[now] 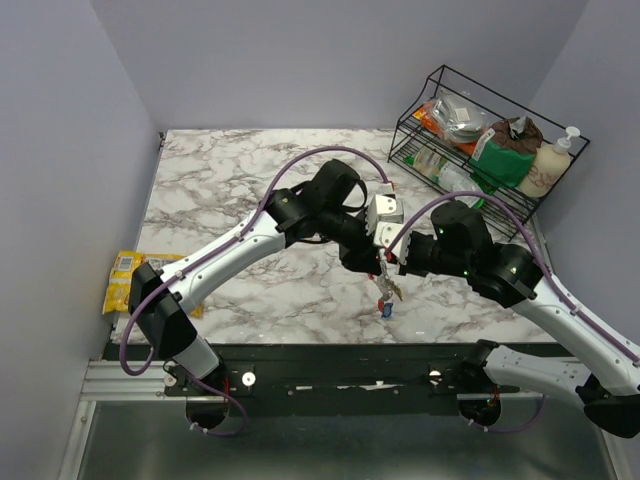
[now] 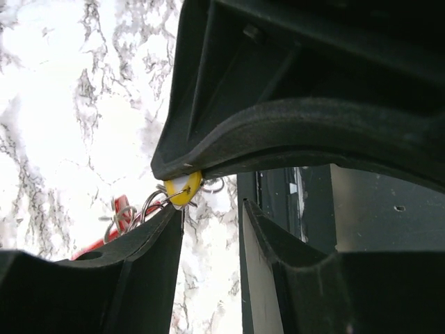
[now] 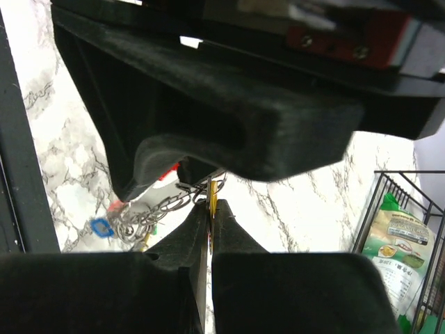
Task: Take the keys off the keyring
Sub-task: Remove the key from the keyring.
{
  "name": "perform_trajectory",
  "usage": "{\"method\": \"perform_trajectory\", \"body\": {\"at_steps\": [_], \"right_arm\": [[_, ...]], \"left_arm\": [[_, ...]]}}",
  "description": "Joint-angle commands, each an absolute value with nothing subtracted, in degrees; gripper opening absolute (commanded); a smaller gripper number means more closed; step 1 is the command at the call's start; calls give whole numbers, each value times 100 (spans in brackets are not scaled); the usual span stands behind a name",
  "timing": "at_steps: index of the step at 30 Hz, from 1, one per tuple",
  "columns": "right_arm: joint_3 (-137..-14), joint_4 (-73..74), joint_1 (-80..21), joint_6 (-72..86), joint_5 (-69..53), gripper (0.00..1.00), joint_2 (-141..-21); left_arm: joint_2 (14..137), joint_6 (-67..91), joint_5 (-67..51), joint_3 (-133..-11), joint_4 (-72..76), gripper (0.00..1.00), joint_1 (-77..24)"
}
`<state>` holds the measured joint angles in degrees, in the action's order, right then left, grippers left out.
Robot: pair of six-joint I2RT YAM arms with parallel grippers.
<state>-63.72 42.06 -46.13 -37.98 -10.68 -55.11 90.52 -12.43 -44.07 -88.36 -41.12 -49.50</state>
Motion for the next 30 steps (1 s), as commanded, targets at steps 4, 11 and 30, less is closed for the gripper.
{"method": "perform_trajectory", "body": {"at_steps": [4, 11, 30], "right_arm": [[-6346, 3937, -4614, -3726, -984, 9, -5414], [-6477, 4078, -4614, -3639, -1221, 9, -5405], [-6609, 4473, -4614, -3665, -1485, 9, -5291]], "left_arm": [[8728, -1116, -3982, -8649, -3753, 49, -4913], [8692, -1116, -3824, -8482, -3639, 49, -4913], [8385, -1327, -3647, -8499, -3709, 48, -4913]]}}
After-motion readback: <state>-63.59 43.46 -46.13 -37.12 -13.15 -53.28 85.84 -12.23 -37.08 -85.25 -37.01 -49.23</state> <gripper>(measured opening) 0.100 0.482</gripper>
